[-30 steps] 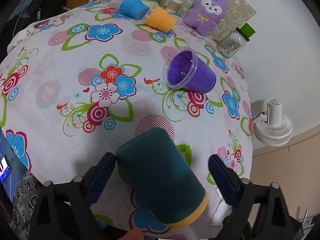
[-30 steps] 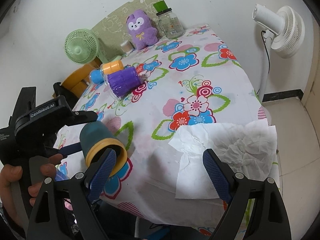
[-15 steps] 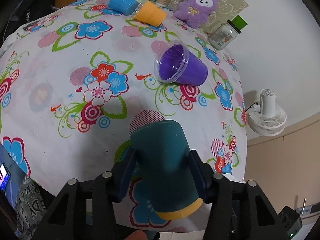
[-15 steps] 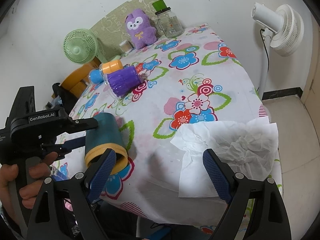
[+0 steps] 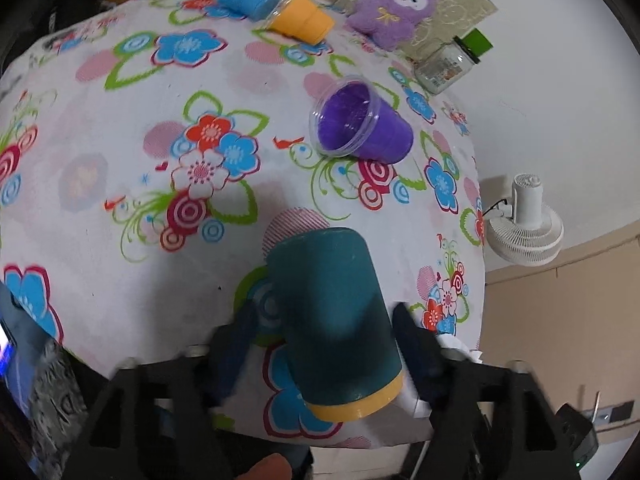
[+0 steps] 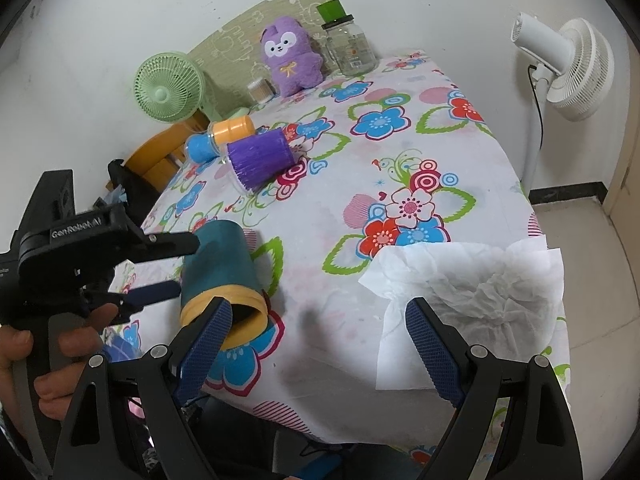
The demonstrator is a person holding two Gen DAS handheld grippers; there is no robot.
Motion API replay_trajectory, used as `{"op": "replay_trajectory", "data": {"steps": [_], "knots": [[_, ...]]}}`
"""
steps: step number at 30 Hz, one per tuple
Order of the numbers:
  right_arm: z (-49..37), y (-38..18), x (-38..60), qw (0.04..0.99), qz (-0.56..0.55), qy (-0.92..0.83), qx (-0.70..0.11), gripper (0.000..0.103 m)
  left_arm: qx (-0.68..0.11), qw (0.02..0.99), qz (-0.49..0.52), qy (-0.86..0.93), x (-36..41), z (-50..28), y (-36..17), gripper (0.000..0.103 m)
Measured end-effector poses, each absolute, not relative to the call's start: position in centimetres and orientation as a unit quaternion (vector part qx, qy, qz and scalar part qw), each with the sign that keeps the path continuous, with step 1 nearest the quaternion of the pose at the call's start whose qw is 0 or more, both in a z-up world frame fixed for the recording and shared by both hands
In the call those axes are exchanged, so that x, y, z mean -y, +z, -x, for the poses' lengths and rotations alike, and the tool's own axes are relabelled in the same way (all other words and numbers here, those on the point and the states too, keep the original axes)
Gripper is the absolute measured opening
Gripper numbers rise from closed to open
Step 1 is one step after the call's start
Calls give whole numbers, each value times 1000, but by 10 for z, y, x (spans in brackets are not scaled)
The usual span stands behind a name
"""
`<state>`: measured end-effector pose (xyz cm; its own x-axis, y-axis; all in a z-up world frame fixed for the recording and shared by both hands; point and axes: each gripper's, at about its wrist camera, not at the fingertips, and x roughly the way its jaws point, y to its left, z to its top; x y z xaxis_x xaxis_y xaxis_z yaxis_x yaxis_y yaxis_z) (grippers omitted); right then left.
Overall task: Flip cup upside down
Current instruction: 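Hold the teal cup in the left gripper and turn its yellow rim downward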
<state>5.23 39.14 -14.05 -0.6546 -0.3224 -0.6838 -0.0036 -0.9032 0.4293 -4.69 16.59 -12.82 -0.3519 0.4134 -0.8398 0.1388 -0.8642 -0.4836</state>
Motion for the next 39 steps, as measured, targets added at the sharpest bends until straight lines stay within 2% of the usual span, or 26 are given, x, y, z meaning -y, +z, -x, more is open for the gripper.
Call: {"op": "replay_trajectory", "data": {"steps": [3,4,5,11,13,16,18,20,22,39], "knots": [[-53,-142,-394,87,-407,-886,203,90,246,90,568,780,-167,47,-130,74],[-53,-142,-394,86,-408,-886,204,90,242,94,569,781,-169,47,-130,68],[-53,-142,-395,85,-407,-886,205,90,238,98,568,782,-170,47,-130,55],[-54,-143,-394,86,-408,-886,203,90,221,119,556,792,-174,48,-122,38],[-55,-143,-393,87,-408,-886,202,90,219,122,554,794,-173,49,-121,36],[-55,-143,-392,89,-408,-886,201,90,216,122,557,793,-172,50,-121,36],[-55,-144,-389,91,-409,-886,199,90,220,125,561,788,-171,51,-123,42],[-55,-144,-388,92,-410,-886,194,90,242,118,572,775,-168,54,-130,59],[-56,-144,-387,93,-411,-887,190,90,252,107,580,768,-168,59,-137,67],[-57,-148,-391,85,-414,-885,198,90,242,132,570,774,-173,68,-136,59]]}}
